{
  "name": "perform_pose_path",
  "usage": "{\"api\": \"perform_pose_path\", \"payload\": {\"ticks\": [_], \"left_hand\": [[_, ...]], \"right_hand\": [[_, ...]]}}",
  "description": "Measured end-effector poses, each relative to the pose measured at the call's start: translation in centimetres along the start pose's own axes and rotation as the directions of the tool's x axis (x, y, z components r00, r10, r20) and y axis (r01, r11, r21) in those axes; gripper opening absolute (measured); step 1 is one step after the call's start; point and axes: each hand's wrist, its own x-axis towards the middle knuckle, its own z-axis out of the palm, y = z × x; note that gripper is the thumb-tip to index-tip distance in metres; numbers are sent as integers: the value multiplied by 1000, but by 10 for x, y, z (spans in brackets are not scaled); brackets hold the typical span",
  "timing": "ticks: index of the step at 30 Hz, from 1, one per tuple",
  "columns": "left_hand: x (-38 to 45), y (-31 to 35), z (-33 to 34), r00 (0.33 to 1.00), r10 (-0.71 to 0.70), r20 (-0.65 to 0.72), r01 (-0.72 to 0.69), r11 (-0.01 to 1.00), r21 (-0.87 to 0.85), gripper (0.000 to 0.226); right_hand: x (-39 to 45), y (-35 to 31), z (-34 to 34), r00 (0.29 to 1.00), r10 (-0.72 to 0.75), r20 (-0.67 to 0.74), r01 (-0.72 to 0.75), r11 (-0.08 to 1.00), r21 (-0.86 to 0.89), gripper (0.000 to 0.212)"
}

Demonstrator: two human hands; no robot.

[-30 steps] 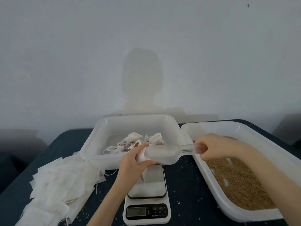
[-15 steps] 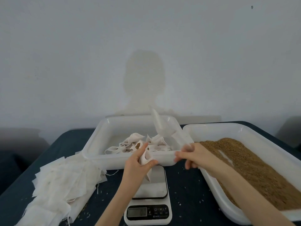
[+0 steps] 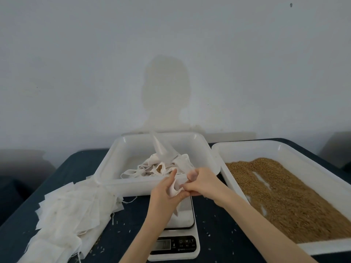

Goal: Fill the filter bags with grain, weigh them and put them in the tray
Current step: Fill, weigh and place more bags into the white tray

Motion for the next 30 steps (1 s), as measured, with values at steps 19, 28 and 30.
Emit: {"api": "perform_pose_path", "payload": {"ticks": [19, 28, 30], "left_hand": [[-10, 16, 10, 974, -83, 212, 139, 955, -262, 37], [-5, 12, 0, 947, -63, 315, 91, 993, -75, 33], [-4, 12, 0, 942, -52, 332, 76, 995, -59, 29]], "right_hand": [[-6, -27, -40, 987, -71, -143, 54, 992, -116, 20], [-45, 30, -148, 895, -76, -440, -188, 830, -526, 35], [-60, 51, -181, 883, -68, -465, -272, 733, -623, 33]]}}
